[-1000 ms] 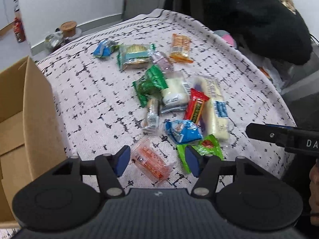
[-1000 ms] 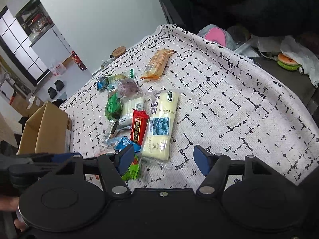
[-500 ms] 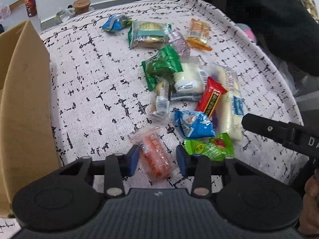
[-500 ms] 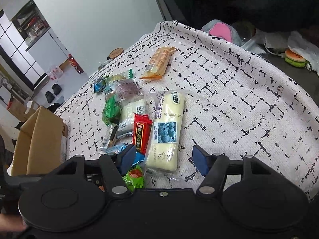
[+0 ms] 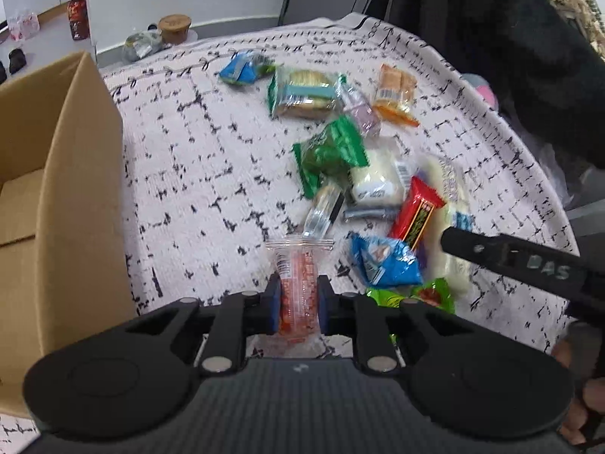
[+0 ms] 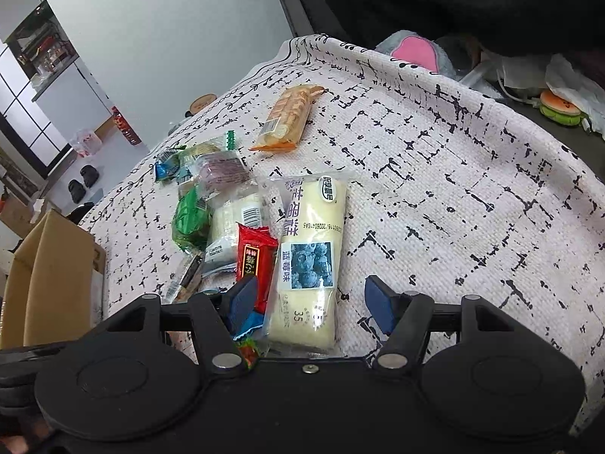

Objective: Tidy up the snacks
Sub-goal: 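Close the right tool on the bread bag while the left tool grips the orange bag, lift both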

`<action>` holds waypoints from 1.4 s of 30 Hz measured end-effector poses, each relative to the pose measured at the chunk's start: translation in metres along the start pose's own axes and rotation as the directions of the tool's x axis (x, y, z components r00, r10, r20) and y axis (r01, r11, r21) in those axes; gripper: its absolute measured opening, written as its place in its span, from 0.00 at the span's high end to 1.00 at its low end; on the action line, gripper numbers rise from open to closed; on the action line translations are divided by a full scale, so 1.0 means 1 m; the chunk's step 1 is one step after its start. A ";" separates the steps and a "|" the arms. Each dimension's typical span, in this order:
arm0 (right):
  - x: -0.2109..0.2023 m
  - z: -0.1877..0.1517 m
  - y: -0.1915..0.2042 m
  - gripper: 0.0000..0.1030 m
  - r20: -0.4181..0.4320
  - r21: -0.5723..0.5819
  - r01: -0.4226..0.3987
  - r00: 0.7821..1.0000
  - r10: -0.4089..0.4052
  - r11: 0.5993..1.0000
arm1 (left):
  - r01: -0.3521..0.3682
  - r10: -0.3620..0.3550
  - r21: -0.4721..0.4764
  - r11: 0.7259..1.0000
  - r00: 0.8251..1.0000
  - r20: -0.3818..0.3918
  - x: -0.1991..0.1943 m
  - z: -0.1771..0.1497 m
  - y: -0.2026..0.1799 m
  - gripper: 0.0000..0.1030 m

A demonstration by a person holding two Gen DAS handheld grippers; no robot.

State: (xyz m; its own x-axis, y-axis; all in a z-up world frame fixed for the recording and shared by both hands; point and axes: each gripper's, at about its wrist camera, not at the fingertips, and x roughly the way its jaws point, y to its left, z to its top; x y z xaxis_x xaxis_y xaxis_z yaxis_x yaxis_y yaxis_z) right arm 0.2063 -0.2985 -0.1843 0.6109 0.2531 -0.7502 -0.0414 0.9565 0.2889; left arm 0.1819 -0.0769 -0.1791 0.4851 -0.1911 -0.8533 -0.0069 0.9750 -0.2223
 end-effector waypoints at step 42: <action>-0.065 0.019 0.066 0.72 0.130 -0.099 -0.188 0.971 0.200 0.977 | 0.043 -0.045 0.011 0.999 0.971 0.235 -0.096 0.022 0.027 0.83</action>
State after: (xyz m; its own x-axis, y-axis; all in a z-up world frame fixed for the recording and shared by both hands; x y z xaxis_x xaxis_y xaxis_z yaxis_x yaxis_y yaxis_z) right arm 0.1789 -0.2550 -0.1054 0.6878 0.4184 -0.5931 -0.2339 0.9013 0.3646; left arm 0.1539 -0.0300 -0.0927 0.6765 -0.2024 -0.7081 0.0236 0.9670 -0.2538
